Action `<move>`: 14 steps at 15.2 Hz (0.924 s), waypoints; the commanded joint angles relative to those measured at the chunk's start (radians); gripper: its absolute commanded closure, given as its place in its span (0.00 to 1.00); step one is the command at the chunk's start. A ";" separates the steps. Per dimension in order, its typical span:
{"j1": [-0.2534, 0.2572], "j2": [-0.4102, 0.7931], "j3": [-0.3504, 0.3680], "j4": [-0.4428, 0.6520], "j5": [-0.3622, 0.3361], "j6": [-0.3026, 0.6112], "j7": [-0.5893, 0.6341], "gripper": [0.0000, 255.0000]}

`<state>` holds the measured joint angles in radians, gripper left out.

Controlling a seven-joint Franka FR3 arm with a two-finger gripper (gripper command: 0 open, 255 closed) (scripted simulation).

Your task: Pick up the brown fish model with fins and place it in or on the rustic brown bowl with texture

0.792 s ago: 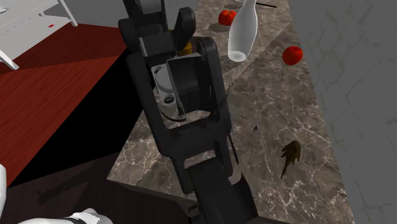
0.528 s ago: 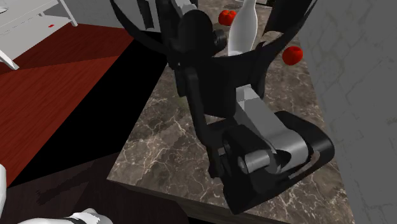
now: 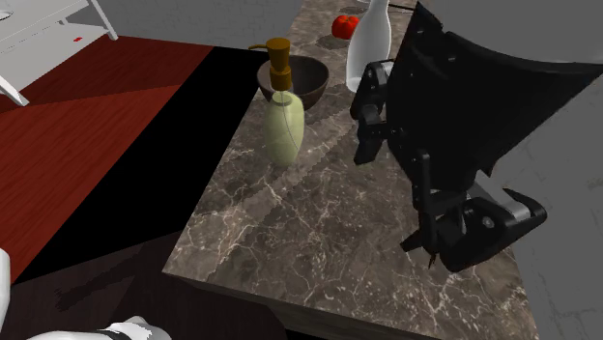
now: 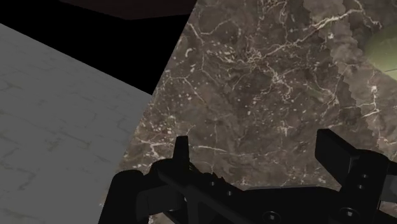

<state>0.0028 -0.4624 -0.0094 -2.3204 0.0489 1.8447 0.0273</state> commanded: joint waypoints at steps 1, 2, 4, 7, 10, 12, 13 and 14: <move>-0.001 0.074 0.006 0.019 -0.003 0.048 0.012 0.00; -0.001 0.113 0.008 0.034 -0.005 0.068 0.018 0.00; -0.003 0.191 0.012 0.066 -0.009 0.107 0.030 0.00; -0.005 0.309 0.016 0.125 -0.017 0.155 0.048 0.00; -0.006 0.429 0.018 0.194 -0.027 0.194 0.066 0.00; -0.007 0.509 0.018 0.247 -0.034 0.213 0.078 0.00; -0.007 0.549 0.018 0.275 -0.037 0.221 0.084 0.00; -0.006 0.589 0.017 0.305 -0.041 0.228 0.090 0.00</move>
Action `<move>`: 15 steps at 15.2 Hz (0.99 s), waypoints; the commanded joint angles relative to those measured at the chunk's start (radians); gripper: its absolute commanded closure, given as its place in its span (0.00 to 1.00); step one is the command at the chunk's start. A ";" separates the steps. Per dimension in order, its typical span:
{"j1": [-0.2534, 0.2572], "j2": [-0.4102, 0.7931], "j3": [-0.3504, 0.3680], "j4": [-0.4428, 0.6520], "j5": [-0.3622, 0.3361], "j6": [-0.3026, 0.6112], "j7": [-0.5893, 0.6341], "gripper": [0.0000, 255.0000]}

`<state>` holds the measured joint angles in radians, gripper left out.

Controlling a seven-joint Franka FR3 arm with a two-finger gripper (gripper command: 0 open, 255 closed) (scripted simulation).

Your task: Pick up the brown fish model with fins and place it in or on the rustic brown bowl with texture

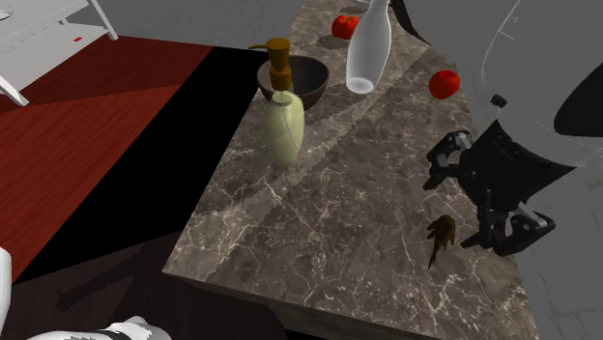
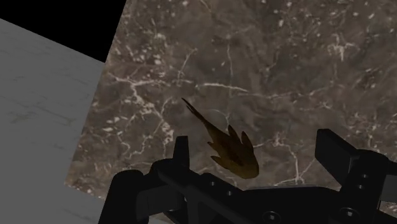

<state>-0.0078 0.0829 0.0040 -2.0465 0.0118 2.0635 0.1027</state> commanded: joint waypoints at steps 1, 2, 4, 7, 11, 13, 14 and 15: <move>0.005 0.084 0.002 0.062 -0.007 0.014 0.020 0.00; 0.005 0.124 0.001 0.094 -0.010 0.018 0.026 0.00; 0.006 0.205 -0.002 0.163 -0.016 0.023 0.036 0.00; 0.007 0.274 -0.004 0.213 -0.020 0.035 0.044 0.00; 0.006 0.296 -0.005 0.188 -0.020 0.082 0.044 0.00; 0.006 0.308 -0.005 0.176 -0.020 0.106 0.044 0.00; 0.006 0.311 -0.005 0.173 -0.020 0.112 0.044 0.00; 0.006 0.311 -0.005 0.173 -0.020 0.112 0.044 0.00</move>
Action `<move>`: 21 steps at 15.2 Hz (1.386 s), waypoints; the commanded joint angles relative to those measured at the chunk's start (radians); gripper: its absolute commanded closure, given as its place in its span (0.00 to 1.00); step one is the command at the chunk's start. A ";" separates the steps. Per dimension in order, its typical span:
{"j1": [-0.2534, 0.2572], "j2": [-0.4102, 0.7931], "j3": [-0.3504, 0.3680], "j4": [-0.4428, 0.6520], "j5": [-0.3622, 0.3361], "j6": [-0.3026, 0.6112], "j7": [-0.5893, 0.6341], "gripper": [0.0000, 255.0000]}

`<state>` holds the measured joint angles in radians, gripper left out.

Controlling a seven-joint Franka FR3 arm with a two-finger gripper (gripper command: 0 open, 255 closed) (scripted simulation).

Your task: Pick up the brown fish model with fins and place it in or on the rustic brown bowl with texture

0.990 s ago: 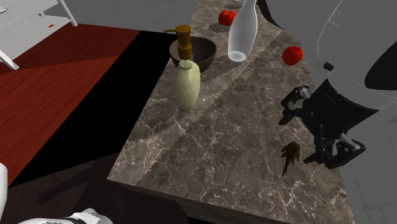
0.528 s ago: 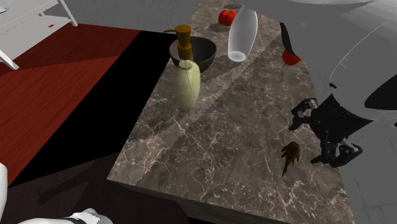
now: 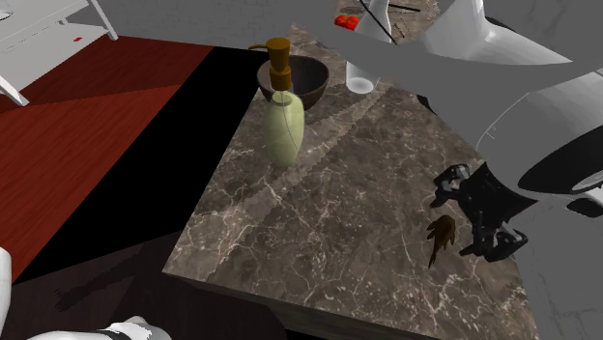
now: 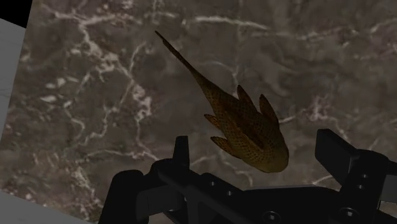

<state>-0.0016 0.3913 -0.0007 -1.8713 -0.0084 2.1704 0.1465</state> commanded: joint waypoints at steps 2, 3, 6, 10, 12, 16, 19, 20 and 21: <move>0.000 0.003 0.000 -0.002 0.000 0.005 0.000 0.00; 0.000 0.003 0.000 -0.002 0.000 0.005 0.000 0.00; 0.000 0.003 0.000 -0.002 0.000 0.005 0.000 0.00; -0.001 0.003 0.000 -0.001 0.000 0.005 -0.001 1.00; -0.001 0.004 0.000 -0.002 0.000 0.007 -0.001 1.00; 0.000 0.003 0.000 -0.002 0.000 0.005 0.000 1.00; 0.000 -0.019 0.000 0.008 0.000 -0.027 0.000 1.00; 0.000 -0.027 0.000 0.012 0.000 -0.038 0.000 1.00; 0.000 -0.033 0.000 0.017 0.000 -0.050 0.000 1.00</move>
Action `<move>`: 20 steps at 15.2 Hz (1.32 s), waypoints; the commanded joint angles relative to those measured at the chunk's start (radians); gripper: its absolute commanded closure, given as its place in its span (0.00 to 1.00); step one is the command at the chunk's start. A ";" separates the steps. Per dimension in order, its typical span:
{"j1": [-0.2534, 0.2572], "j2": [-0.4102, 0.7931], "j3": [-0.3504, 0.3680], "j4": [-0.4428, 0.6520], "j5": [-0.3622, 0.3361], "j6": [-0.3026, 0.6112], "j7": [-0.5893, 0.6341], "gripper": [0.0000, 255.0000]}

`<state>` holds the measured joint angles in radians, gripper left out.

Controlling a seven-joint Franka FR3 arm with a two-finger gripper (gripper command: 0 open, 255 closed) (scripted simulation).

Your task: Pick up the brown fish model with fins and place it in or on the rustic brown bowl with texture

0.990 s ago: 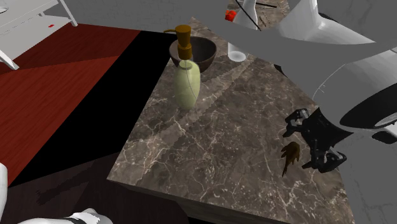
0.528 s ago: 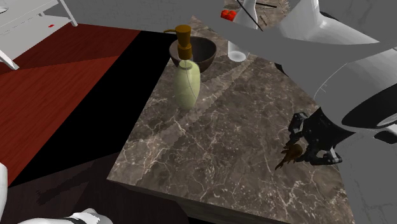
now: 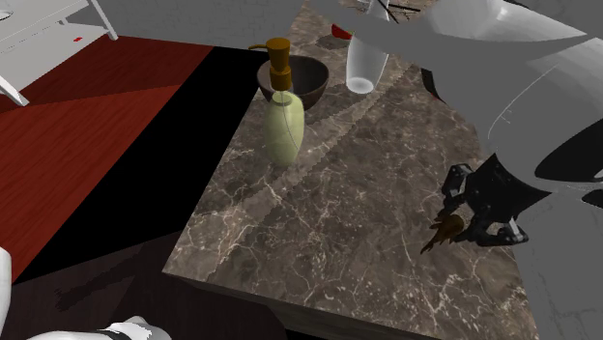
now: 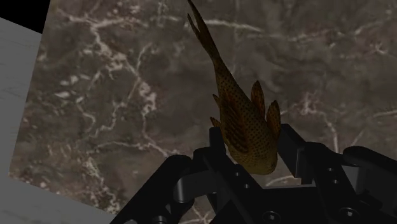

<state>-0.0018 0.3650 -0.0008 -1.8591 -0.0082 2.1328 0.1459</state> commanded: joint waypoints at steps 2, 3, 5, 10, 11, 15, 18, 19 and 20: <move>0.000 -0.020 0.000 0.014 0.000 -0.035 0.000 1.00; 0.000 -0.027 0.000 0.019 0.000 -0.046 0.000 1.00; 0.000 -0.039 0.000 0.029 0.000 -0.069 0.000 1.00; 0.000 -0.067 0.000 0.059 0.000 -0.127 -0.001 1.00; 0.000 -0.072 0.000 0.066 0.001 -0.139 -0.001 1.00; 0.000 -0.091 0.000 0.095 0.001 -0.186 -0.001 1.00; 0.000 -0.103 0.000 0.120 0.001 -0.223 -0.001 1.00; 0.000 -0.106 0.000 0.128 0.001 -0.235 -0.001 1.00; 0.000 -0.110 0.000 0.137 0.001 -0.247 -0.001 1.00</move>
<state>-0.0013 0.2582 -0.0004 -1.7305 -0.0073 1.8975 0.1447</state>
